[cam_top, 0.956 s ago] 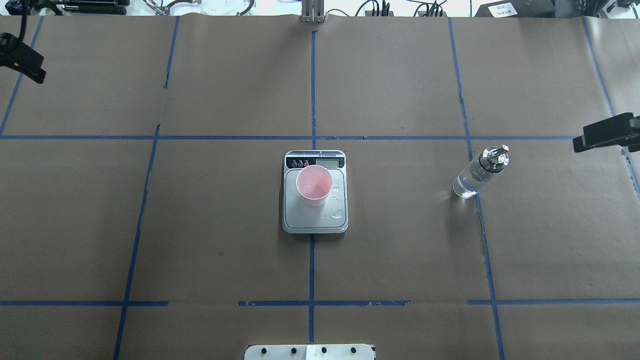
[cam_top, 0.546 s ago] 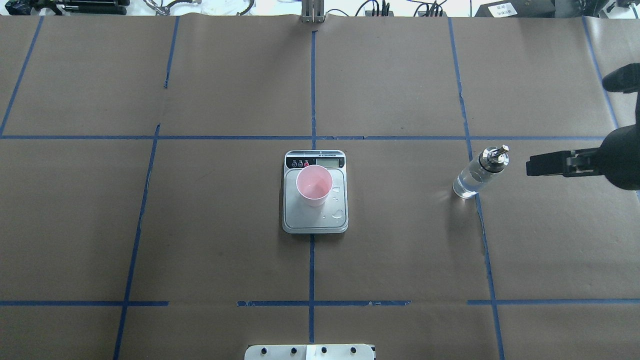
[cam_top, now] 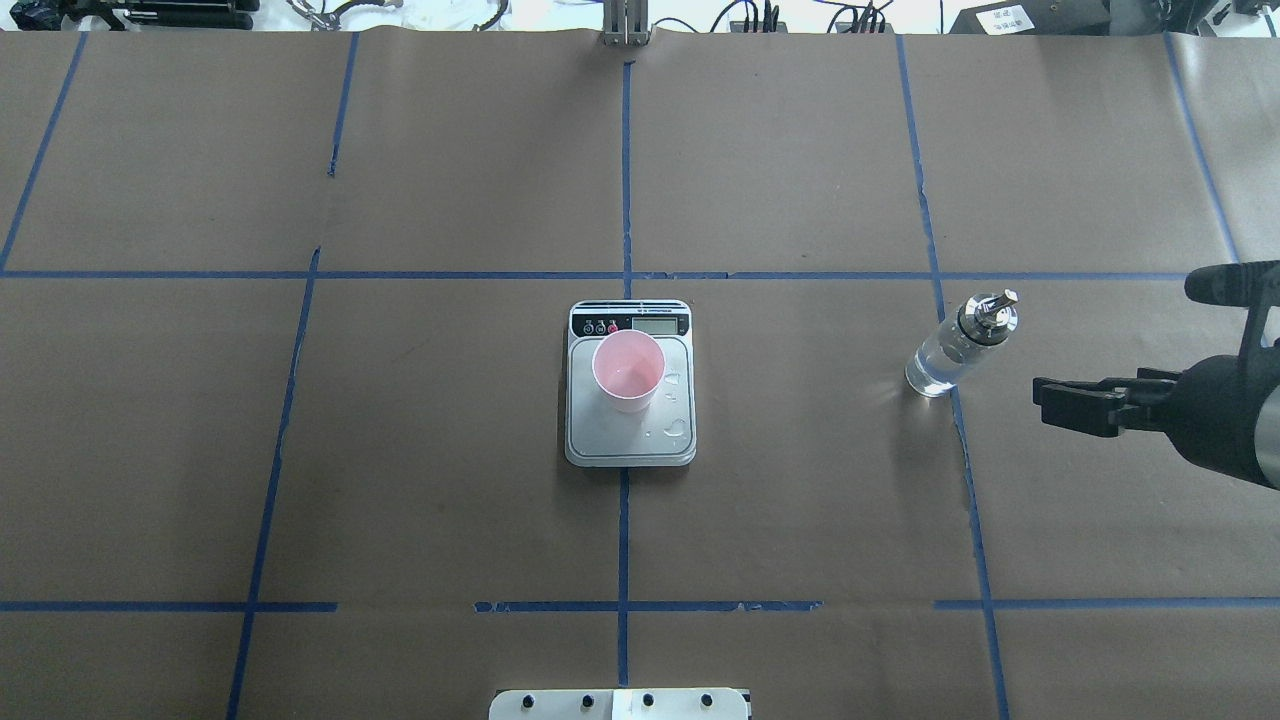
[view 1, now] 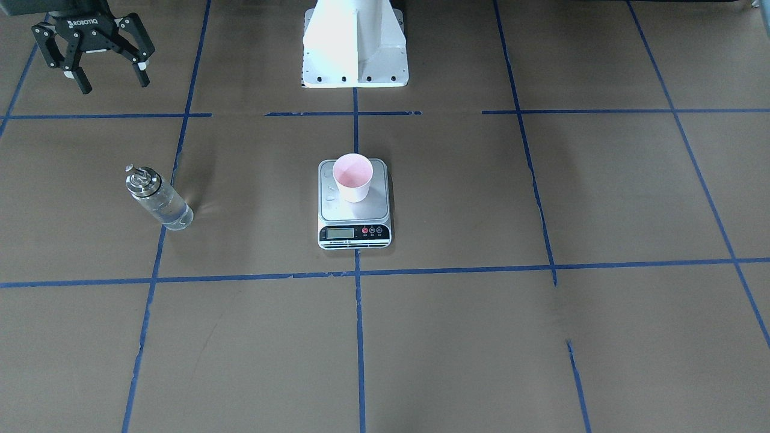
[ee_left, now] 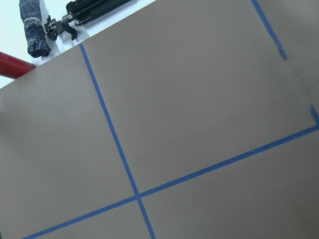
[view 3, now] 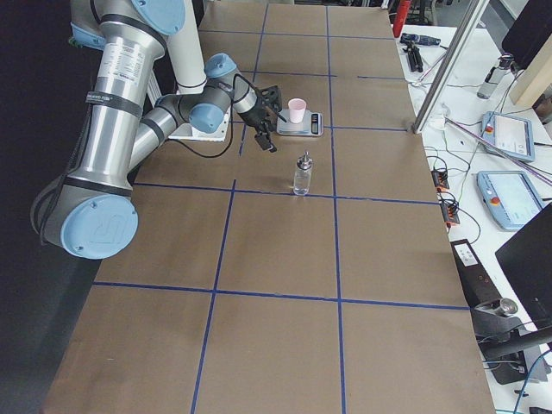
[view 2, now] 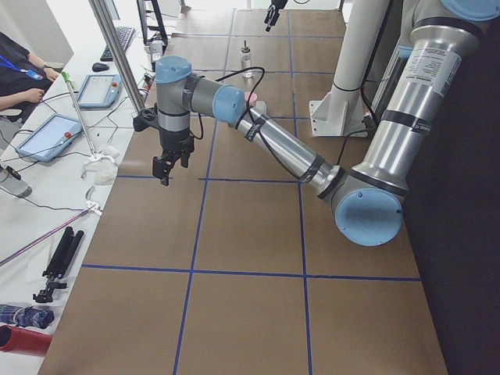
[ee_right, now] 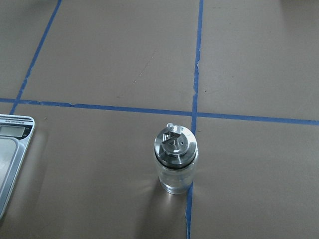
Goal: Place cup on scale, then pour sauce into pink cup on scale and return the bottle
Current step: 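Move the right gripper toward the glass sauce bottle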
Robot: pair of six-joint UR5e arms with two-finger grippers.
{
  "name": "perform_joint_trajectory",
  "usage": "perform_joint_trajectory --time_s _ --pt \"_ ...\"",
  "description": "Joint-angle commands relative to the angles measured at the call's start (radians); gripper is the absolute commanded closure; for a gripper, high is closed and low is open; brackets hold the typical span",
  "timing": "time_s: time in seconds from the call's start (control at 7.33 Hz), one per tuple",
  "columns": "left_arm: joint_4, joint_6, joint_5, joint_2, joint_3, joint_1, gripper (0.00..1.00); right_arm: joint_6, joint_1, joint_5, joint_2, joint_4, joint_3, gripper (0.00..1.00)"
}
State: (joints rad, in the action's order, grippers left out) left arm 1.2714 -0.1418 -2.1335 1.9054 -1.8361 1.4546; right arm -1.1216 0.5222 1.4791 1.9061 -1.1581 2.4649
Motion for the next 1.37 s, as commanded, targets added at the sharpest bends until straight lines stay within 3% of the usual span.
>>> perform_joint_trajectory --time_s 0.0,0.14,0.55,0.68,0.82,0.96,1.23 --pt "0.010 -0.002 0.000 0.000 0.009 0.001 0.00 -0.001 -0.094 -0.200 0.050 0.263 -0.165 0.00" --pt "0.011 -0.002 0.000 -0.002 0.009 0.001 0.00 -0.001 -0.131 -0.262 0.051 0.273 -0.184 0.00" --pt "0.026 -0.025 0.001 -0.035 0.009 0.001 0.00 -0.079 -0.304 -0.620 -0.020 0.281 -0.304 0.00" --pt "0.104 -0.044 0.001 -0.072 0.026 0.001 0.00 -0.079 -0.338 -0.691 -0.041 0.378 -0.385 0.00" --pt "0.141 -0.042 0.001 -0.078 0.050 0.001 0.00 -0.064 -0.344 -0.715 -0.058 0.520 -0.500 0.00" --pt "0.143 -0.042 0.000 -0.078 0.060 0.001 0.00 -0.047 -0.347 -0.741 -0.064 0.569 -0.559 0.00" --pt "0.144 -0.041 0.001 -0.077 0.060 0.001 0.00 -0.043 -0.346 -0.773 -0.132 0.571 -0.613 0.00"
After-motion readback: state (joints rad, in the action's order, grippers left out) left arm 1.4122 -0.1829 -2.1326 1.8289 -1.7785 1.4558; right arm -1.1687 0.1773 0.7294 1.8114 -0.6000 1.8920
